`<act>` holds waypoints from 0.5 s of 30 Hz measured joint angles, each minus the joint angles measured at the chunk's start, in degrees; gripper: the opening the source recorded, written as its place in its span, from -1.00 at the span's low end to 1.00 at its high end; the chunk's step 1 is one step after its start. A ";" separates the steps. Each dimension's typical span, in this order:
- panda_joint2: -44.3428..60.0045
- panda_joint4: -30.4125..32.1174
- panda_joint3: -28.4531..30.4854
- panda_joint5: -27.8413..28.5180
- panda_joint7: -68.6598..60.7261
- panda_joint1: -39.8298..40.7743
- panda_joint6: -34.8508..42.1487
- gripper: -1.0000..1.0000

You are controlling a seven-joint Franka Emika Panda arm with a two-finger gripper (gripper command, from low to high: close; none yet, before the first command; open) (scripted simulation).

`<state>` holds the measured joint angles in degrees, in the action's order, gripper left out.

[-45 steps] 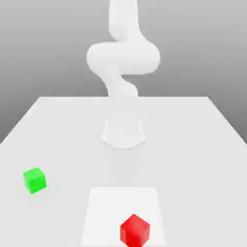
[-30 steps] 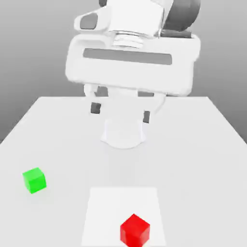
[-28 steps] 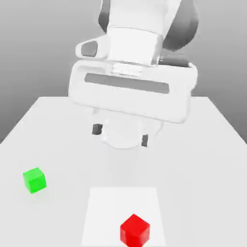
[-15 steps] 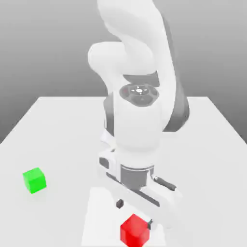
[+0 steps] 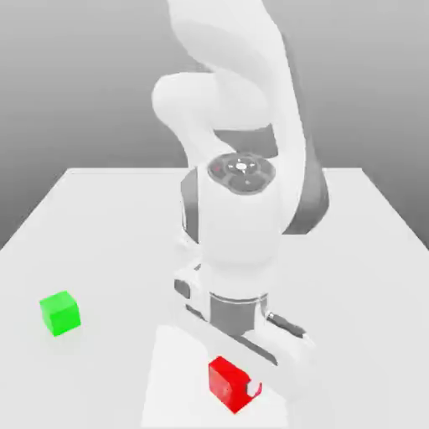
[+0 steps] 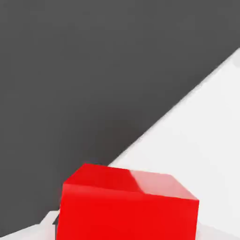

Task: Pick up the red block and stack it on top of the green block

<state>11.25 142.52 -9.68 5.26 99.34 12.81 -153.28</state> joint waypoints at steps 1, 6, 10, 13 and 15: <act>-1.07 0.95 1.40 -0.59 2.03 1.06 0.16 -1.00; -6.11 5.72 8.41 -2.60 12.81 7.08 0.48 -1.00; -10.50 9.77 12.92 -3.32 22.97 16.62 0.60 -1.00; -13.66 12.97 15.69 -3.77 31.52 23.68 0.23 -1.00; -12.10 14.22 16.32 -4.64 35.09 25.93 -2.71 -1.00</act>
<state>-0.84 156.74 6.64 0.62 134.43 38.74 -156.00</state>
